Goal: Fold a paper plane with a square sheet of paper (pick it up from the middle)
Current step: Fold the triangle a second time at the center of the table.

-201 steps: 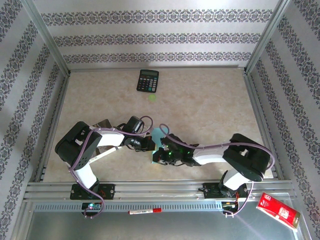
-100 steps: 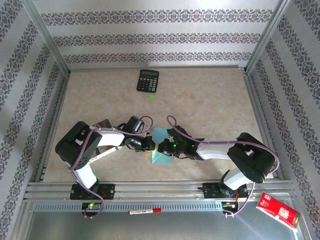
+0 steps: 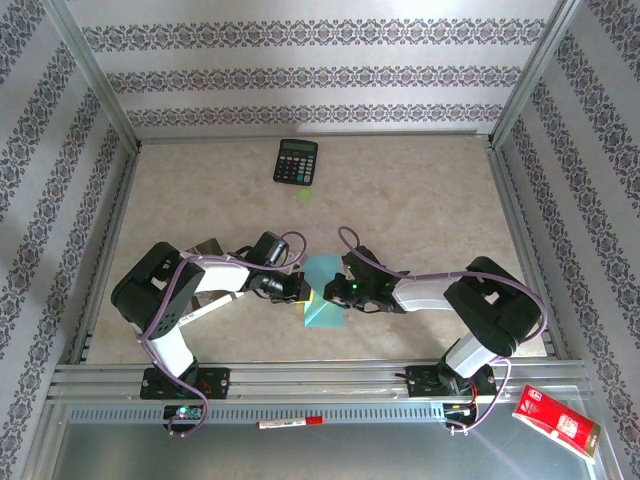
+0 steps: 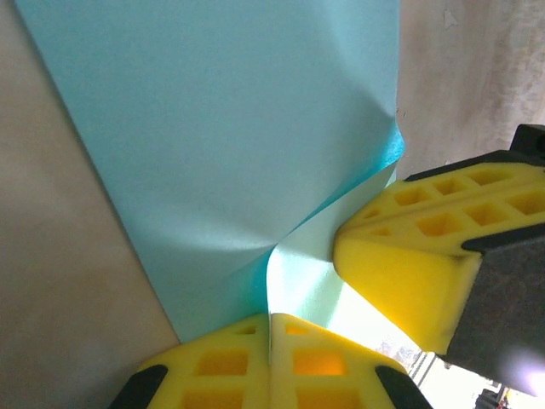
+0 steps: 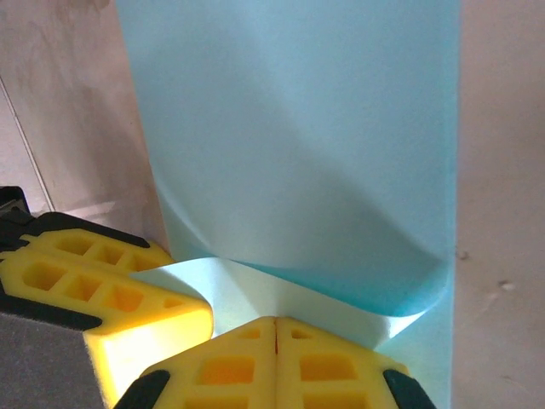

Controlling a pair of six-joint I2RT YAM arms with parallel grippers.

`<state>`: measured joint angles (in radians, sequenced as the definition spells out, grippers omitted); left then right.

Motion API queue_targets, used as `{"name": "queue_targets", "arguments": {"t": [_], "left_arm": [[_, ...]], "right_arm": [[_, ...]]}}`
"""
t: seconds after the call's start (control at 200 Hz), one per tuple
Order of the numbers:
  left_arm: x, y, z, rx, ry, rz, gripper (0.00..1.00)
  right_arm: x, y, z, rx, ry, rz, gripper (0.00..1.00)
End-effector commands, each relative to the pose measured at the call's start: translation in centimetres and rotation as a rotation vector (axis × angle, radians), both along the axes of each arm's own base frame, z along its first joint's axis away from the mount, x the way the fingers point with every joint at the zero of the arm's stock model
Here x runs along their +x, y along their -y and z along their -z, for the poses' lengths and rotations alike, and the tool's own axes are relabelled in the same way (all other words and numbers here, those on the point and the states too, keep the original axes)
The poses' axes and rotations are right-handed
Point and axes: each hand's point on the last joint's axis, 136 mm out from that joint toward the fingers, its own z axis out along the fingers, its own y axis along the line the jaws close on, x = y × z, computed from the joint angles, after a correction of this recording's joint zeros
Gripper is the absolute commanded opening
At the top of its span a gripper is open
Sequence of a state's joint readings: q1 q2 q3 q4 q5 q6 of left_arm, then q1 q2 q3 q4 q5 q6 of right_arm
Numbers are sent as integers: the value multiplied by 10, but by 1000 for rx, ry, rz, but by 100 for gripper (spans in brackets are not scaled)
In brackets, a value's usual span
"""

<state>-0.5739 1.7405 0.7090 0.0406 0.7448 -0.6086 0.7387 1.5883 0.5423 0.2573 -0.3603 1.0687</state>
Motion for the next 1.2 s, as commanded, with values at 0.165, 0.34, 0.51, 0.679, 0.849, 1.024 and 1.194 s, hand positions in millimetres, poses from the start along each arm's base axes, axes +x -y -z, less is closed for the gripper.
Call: {"name": "queue_targets", "arguments": {"t": [0.165,0.34,0.51,0.679,0.849,1.024,1.194], "left_arm": [[-24,-44,64,274,-86,-26,0],[-24,-43,64,274,-85,-25,0],[-26,-44,64,276,-91,-23,0],[-26,-43,63,274,-88,-20,0],[-25,-41,61,275,-84,-16,0],[-21,-39,58,271,-76,-15,0],[-11,-30,40,241,-51,-23,6]], "right_arm": [[5,-1,-30,31,59,-17,0],[12,-4,-24,10,61,-28,0],[17,-1,-8,-15,40,-35,0],[15,12,8,-47,13,-21,0],[11,18,17,-67,-4,-25,0],[6,22,24,-78,-19,-29,0],[0,26,30,-93,-36,-30,0]]}}
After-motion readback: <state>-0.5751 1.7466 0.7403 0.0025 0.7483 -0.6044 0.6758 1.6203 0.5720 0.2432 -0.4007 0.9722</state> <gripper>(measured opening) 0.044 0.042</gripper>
